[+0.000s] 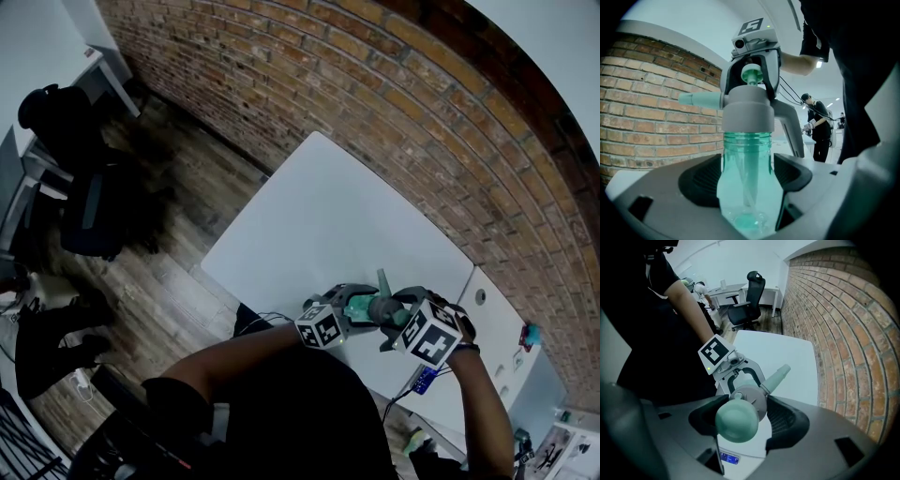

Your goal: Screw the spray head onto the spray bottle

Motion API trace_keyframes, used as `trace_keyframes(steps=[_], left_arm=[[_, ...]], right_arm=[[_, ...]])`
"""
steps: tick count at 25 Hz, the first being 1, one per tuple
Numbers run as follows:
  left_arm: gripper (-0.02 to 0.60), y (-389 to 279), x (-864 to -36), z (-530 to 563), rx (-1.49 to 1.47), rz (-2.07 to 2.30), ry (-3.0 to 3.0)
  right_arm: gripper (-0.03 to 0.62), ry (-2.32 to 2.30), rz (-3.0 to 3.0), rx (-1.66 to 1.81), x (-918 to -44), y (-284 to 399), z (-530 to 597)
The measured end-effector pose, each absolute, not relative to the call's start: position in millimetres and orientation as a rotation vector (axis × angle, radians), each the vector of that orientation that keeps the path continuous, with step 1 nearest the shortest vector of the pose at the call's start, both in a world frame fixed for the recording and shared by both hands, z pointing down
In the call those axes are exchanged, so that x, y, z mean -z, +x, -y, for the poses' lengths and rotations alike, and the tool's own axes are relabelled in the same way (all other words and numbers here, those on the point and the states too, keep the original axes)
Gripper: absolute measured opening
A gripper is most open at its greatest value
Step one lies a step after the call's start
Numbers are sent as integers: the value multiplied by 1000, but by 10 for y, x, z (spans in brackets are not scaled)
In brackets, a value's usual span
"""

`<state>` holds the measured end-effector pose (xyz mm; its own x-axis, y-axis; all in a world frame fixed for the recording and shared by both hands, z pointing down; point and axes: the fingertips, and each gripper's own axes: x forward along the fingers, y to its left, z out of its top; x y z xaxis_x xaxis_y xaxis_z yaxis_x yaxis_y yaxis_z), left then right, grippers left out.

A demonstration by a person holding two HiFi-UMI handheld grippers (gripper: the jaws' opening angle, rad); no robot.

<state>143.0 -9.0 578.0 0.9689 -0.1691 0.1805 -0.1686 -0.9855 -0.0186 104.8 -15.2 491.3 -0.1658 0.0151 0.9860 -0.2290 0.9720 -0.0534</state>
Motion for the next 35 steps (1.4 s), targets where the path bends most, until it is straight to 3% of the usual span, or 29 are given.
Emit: trace_keyframes(steps=[15,22,35], left_arm=[[337,1422,-5791,89,286,-255,-3113],[337,1429,-5780,87,279,-260,-3109],[337,1438,-5787,89,280,-282,-3106]], right_arm=[[256,451,1749,-481,-4939,1086,219],[256,283,1814,-342,-4703,936,150],[256,-329,1668,236,-4488,972,-11]])
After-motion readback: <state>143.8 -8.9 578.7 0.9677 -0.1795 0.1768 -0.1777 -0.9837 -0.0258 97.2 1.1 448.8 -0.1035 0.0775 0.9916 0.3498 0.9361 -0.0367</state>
